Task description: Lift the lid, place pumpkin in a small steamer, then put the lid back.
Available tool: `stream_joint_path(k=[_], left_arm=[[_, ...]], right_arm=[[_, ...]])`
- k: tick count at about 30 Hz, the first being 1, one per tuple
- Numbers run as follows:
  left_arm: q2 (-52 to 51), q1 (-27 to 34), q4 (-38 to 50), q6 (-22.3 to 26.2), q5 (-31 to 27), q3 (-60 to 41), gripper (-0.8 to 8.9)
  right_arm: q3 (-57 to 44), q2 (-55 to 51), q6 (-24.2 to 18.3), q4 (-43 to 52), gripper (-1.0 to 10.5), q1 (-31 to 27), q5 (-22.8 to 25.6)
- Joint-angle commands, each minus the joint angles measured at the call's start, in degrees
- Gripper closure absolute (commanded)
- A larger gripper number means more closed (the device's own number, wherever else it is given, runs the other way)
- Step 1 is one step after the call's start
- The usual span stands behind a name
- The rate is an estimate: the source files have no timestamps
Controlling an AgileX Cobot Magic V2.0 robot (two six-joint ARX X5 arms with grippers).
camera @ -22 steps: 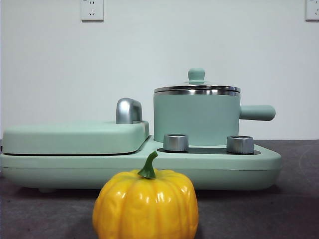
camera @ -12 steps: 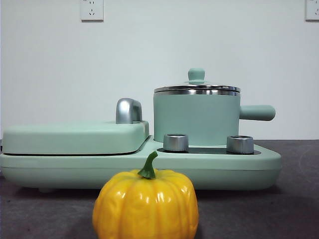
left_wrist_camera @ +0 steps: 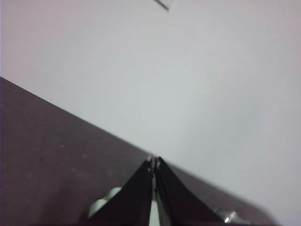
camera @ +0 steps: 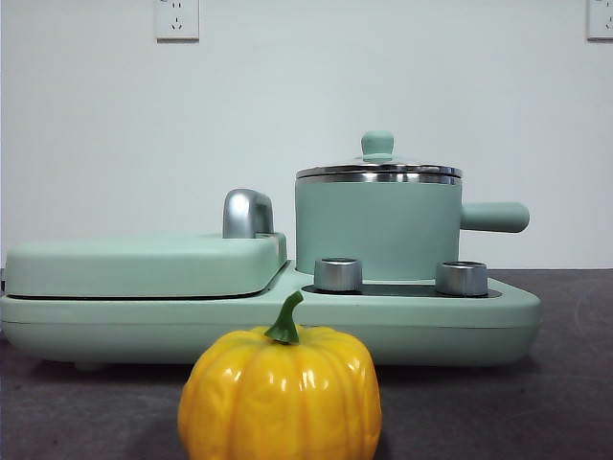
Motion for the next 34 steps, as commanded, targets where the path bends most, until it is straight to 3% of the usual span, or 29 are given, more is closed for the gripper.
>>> stream_joint_path(k=[1,10,17,21,25,29,32,34], left_arm=[[4.61,0.00,-2.16,11.28,3.19,4.24,8.03],[20.09,-0.87,-5.27,24.11,14.12,11.54,8.03],[29.79,-4.83,-10.25,34.73,15.39,15.41,8.03],[33.44,-7.80,-12.50,43.58,15.37,16.76,8.03],[35.01,-10.10,-12.50,52.59,15.34,16.83,8.03],[35.50,-11.21,-12.11,54.27,15.34,16.83,7.97],[35.50,-11.26,-11.72,54.05,15.34,16.83,6.46],[35.50,-11.26,-11.63,53.99,15.34,16.83,5.57]], right_arm=[[2.23,2.97,-4.94,-1.11,9.4,0.20,-3.02],[7.04,16.90,-22.08,-5.42,9.4,0.24,-16.68],[10.88,26.84,-33.44,-9.66,9.4,1.07,-17.75],[12.00,30.47,-38.95,-10.86,9.4,2.62,-17.38],[12.17,31.43,-43.17,-10.99,9.4,4.48,-16.92],[12.17,31.30,-44.28,-11.06,8.6,5.64,-17.00],[12.17,31.30,-44.19,-11.04,7.0,5.99,-17.00],[12.17,31.30,-44.17,-10.88,6.9,6.03,-17.03]])
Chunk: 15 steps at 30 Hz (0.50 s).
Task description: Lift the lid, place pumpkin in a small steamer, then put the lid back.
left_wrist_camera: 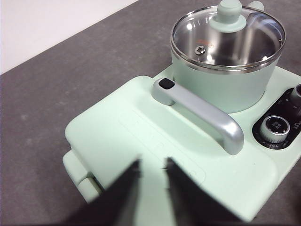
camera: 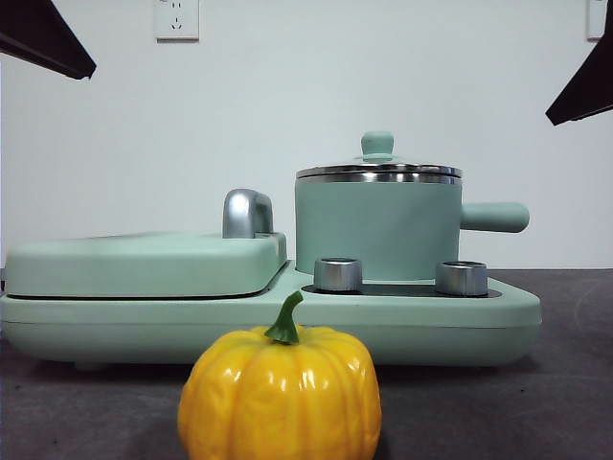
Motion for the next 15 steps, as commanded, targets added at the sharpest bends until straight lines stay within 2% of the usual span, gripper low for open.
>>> stream_joint_path(k=[1,7,15], left_arm=[[0.50,-0.17,0.94,1.20,0.15,1.25,5.56],[0.85,-0.63,4.22,-0.94,0.17,1.25,5.65],[6.60,-6.84,16.94,-6.10,0.09,1.25,5.65]], right_arm=[[1.14,0.17,-0.55,0.57,6.9,0.33,0.15],[1.14,0.17,0.48,0.57,6.9,0.33,0.13],[1.14,0.17,0.50,1.14,6.9,0.33,-0.04]])
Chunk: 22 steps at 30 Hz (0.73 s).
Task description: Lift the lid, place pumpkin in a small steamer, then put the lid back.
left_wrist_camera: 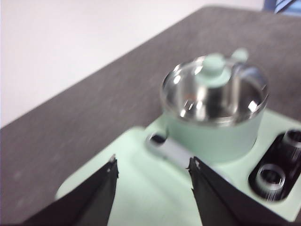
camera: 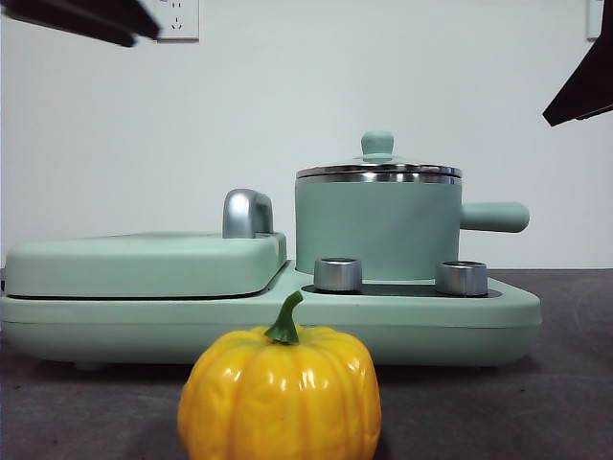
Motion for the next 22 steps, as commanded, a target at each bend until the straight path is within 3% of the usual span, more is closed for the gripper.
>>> stream_joint_path(k=[1,13,22], left_arm=[[3.26,-2.03,3.61,-3.54,-0.11,1.18,5.65],[17.35,-9.97,21.20,-8.04,-0.35,1.51,5.65],[27.56,-13.49,22.62,-8.31,-0.35,8.17,5.64]], right_arm=[[1.14,0.17,0.76,1.29,6.9,0.35,-0.24],[1.14,0.17,2.54,2.51,6.9,0.35,-0.22],[1.14,0.20,2.54,2.51,6.9,0.35,-0.22]])
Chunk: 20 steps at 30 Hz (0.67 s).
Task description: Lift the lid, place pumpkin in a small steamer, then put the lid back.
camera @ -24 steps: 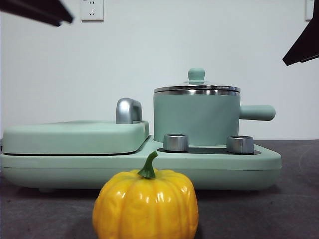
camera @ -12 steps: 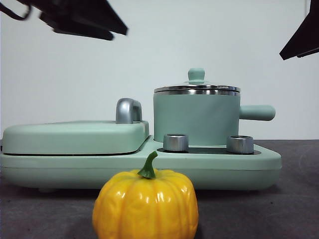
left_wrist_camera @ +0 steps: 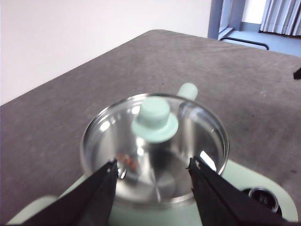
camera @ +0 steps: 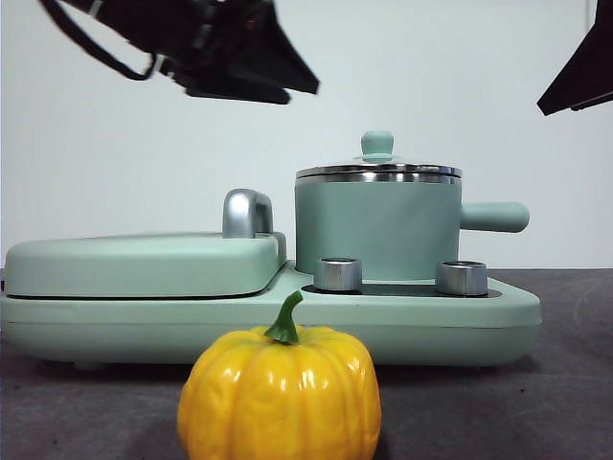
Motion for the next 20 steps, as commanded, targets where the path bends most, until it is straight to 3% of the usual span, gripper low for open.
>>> stream_joint_path(k=[1,20], left_arm=[[3.67,-1.20,0.90,-0.26,-0.17,3.50,5.64],[20.41,-4.02,3.17,-0.33,-0.15,18.60,5.63]], right_arm=[[1.14,0.20,1.03,0.57,6.9,0.35,-0.09],[1.14,0.20,1.01,0.57,6.9,0.35,-0.04]])
